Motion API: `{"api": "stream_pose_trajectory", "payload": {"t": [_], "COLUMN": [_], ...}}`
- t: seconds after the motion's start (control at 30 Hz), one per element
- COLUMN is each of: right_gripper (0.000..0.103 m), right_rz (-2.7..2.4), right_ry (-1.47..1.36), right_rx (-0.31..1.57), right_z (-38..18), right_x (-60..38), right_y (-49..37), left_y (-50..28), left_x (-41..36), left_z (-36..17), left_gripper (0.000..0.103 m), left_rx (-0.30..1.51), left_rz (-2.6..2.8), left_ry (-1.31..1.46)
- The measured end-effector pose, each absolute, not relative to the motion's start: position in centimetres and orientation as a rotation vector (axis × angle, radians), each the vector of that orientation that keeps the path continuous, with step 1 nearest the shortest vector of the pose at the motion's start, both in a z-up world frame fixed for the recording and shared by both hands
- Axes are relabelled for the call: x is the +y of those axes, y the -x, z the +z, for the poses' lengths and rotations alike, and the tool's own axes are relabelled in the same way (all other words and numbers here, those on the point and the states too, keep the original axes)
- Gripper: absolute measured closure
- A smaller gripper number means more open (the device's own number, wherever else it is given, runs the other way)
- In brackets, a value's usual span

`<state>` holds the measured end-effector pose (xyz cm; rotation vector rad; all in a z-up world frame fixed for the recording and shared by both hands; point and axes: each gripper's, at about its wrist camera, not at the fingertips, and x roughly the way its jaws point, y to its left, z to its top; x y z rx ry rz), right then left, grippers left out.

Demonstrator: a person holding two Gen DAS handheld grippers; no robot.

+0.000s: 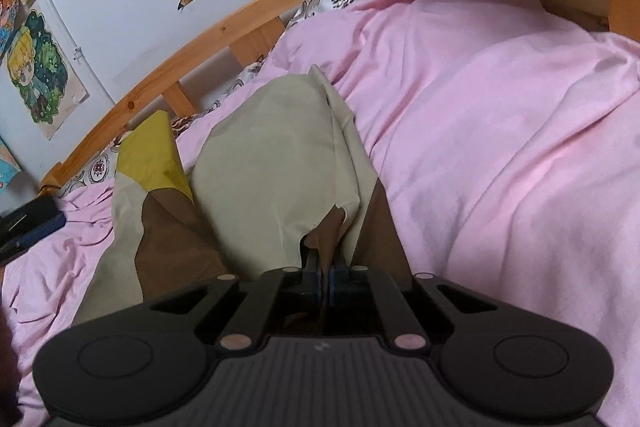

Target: Fold large clothes

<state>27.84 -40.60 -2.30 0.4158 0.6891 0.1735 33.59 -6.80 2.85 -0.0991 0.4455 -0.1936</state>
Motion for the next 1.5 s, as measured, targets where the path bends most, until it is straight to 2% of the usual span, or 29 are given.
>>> {"api": "stream_pose_trajectory", "payload": {"t": [0.13,0.27,0.33,0.37,0.5,0.63,0.73,0.8,0.93,1.03,1.13,1.3,1.37,1.5], "right_gripper": [0.099,0.099,0.099,0.099,0.099,0.099,0.097,0.092,0.059,0.051,0.039,0.039,0.039,0.039], "right_rz": [0.155,0.149,0.132,0.129,0.14,0.141,0.136,0.123,0.058,0.066,0.149,0.197,0.192,0.199], "right_ry": [-0.31,-0.291,-0.286,-0.291,-0.312,-0.313,-0.333,-0.33,-0.24,-0.198,-0.202,-0.068,-0.002,0.078], "right_rx": [0.669,0.678,0.687,0.689,0.693,0.694,0.686,0.666,0.549,0.452,0.426,0.547,0.682,0.743], "right_z": [-1.0,-1.1,-1.4,-1.4,-1.5,-1.8,-1.6,-1.2,0.6,1.9,2.3,0.8,-0.9,-2.3], "right_x": [-39.9,-40.1,-40.4,-40.7,-41.2,-41.1,-41.3,-41.4,-41.1,-40.5,-39.3,-36.1,-35.4,-34.7], "right_y": [-27.3,-27.2,-27.3,-27.3,-27.4,-27.4,-27.1,-26.8,-25.4,-24.5,-24.3,-25.2,-26.4,-26.9], "left_y": [-38.1,-40.7,-41.2,-41.4,-41.4,-41.6,-40.1,-37.7,-32.3,-30.3,-29.8,-29.7,-29.2,-28.5], "left_x": [-6.8,-10.5,-13.3,-14.5,-17.6,-16.7,-15.1,-13.2,-9.7,-9.0,-9.8,-11.2,-12.1,-13.5], "left_z": [0.8,-0.6,-1.5,-1.9,-4.4,-4.4,-2.8,-1.6,-0.4,-1.7,-3.2,-4.0,-4.5,-5.0], "left_gripper": [0.024,0.023,0.018,0.013,0.007,0.005,0.005,0.002,0.001,0.001,0.001,0.001,0.001,0.001], "left_rx": [0.427,0.463,0.496,0.515,0.533,0.547,0.483,0.43,0.443,0.545,0.552,0.551,0.546,0.523], "left_rz": [-0.118,-0.216,-0.228,-0.235,-0.217,-0.235,-0.216,-0.192,-0.208,-0.251,-0.219,-0.202,-0.206,-0.19], "left_ry": [0.099,0.048,-0.067,-0.137,-0.334,-0.299,-0.213,-0.11,0.076,0.144,0.141,0.066,-0.008,-0.106]}}
